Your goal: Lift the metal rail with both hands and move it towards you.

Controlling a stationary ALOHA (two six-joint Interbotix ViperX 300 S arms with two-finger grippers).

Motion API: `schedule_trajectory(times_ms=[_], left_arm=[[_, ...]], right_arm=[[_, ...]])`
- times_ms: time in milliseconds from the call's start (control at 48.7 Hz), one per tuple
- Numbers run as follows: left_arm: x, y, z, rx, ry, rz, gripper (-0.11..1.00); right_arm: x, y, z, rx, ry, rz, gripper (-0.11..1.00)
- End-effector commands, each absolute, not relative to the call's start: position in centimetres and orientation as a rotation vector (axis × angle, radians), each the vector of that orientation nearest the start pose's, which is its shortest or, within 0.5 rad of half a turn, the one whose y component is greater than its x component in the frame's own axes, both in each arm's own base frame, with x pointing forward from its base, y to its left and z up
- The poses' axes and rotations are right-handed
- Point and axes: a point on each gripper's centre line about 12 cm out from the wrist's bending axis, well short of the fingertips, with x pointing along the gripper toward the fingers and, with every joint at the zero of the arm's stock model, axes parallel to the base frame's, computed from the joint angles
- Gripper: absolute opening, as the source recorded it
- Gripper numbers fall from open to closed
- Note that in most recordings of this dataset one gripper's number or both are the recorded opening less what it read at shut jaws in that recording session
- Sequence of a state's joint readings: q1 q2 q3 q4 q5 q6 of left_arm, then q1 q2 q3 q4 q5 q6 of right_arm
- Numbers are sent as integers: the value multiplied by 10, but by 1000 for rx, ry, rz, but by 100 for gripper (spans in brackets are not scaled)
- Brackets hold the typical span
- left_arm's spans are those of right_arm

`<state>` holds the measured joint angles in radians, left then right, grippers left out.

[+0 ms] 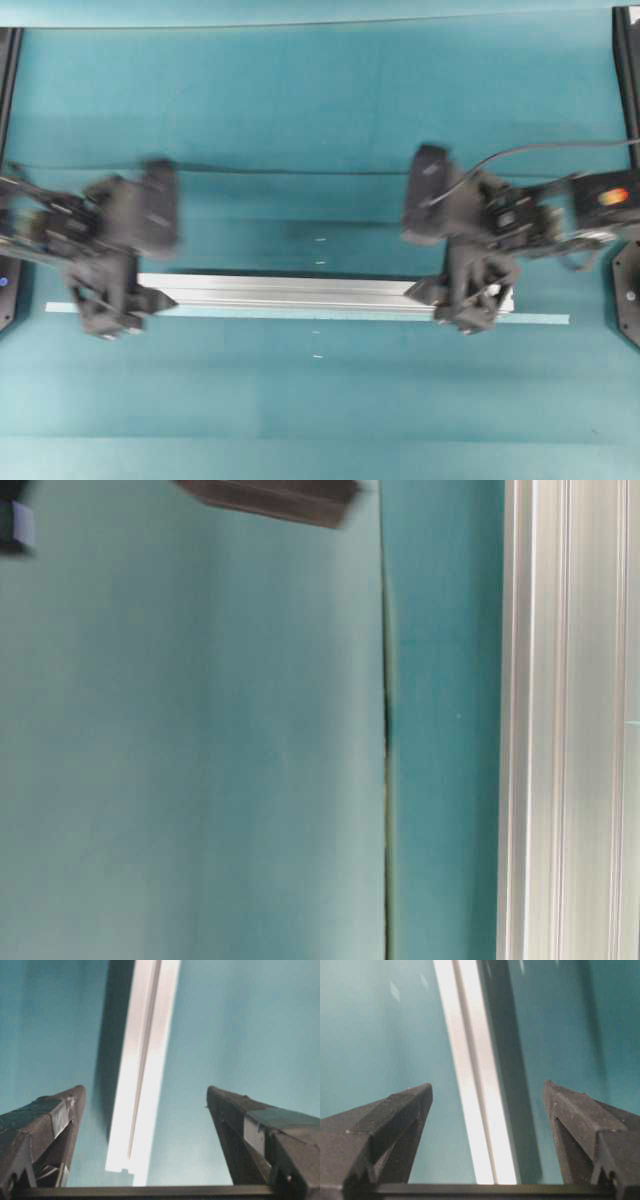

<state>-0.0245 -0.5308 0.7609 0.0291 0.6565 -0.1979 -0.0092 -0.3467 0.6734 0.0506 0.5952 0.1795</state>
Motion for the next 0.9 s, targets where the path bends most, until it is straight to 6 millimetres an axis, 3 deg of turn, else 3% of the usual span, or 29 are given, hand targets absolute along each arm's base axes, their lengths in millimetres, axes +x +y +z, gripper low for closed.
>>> schedule_trajectory(times_ms=[0,246,451,657,882], left_arm=[[260,-5,283,-143,765,57,95],[239,-5,316,-137,521,28,95],[229,-4,329,-136,429,19,94],[221,-4,335,-139,397,17,94],[213,-4,354,-142,267,4,94]], right_arm=[[301,1,258,213,840,-72,90],[276,0,289,198,575,-47,90],[251,-1,324,152,318,-21,90],[229,-1,341,129,231,-12,90],[218,0,347,129,193,-10,90]])
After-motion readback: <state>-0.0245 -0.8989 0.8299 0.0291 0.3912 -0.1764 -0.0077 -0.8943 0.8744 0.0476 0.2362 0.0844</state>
